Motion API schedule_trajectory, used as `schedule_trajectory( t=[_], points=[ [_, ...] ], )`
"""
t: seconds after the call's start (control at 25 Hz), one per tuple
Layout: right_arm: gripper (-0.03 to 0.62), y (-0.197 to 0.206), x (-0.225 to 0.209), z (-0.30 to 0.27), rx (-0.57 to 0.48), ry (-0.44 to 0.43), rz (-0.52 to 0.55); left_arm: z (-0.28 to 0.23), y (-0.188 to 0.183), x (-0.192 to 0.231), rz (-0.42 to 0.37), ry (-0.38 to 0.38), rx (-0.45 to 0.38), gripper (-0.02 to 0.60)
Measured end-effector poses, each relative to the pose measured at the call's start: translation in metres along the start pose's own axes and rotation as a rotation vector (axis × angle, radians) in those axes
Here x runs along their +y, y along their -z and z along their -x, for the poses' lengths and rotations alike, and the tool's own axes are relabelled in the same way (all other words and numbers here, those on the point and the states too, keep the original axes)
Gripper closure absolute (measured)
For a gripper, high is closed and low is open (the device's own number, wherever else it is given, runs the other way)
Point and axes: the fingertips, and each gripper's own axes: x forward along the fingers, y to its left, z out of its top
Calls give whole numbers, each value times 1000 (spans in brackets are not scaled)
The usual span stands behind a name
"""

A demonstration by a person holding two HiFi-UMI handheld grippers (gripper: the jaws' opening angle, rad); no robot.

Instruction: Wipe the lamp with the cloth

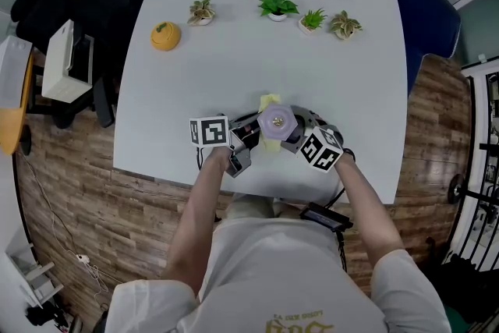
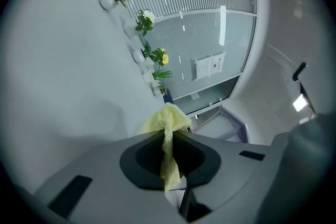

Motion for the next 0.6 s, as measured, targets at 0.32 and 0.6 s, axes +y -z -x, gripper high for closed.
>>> schedule_trajectory(
  t=[0.32, 0.6],
  points=[
    [289, 1, -1, -1, -6, 0, 3, -5, 3, 6, -22, -32, 3, 557],
    [289, 0, 1, 0, -7, 0, 3, -5, 6, 13, -83, -103, 8, 557]
  ],
)
